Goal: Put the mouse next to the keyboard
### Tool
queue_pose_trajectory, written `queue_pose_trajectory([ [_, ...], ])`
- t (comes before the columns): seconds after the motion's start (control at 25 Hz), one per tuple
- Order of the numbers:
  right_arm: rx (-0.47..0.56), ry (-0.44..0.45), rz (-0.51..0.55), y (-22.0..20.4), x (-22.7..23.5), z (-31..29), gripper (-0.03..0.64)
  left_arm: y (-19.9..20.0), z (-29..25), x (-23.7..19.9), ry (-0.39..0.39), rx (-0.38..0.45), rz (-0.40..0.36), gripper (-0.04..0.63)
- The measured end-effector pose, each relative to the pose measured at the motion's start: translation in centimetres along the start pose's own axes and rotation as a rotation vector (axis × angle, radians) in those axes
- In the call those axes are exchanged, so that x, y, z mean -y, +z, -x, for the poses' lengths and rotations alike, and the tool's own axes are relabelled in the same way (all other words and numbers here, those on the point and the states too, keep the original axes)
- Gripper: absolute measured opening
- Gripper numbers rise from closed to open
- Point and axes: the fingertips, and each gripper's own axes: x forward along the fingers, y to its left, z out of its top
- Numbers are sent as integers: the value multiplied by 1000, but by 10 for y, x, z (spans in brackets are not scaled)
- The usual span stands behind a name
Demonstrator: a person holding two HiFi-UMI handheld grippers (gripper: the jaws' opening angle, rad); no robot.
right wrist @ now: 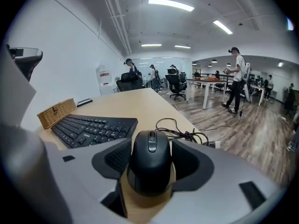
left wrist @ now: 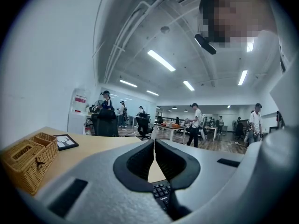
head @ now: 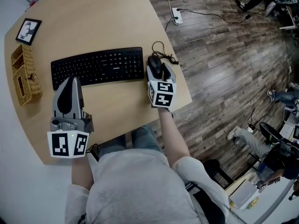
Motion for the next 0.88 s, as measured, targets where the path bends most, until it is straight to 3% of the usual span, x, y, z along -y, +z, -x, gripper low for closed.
queue_pose_trajectory([
  [0.32, -54, -19, -5, -7, -1, -7, 256, -3, -2, -4, -2, -9, 3, 18],
  [0.64, -79, 23, -17, -10, -6, -12, 256, -5, 0, -7, -7, -15, 8, 18],
  [0.88, -28, 29, -23, 1, -7, -2, 256, -3, 4, -9, -9, -10, 7, 18],
])
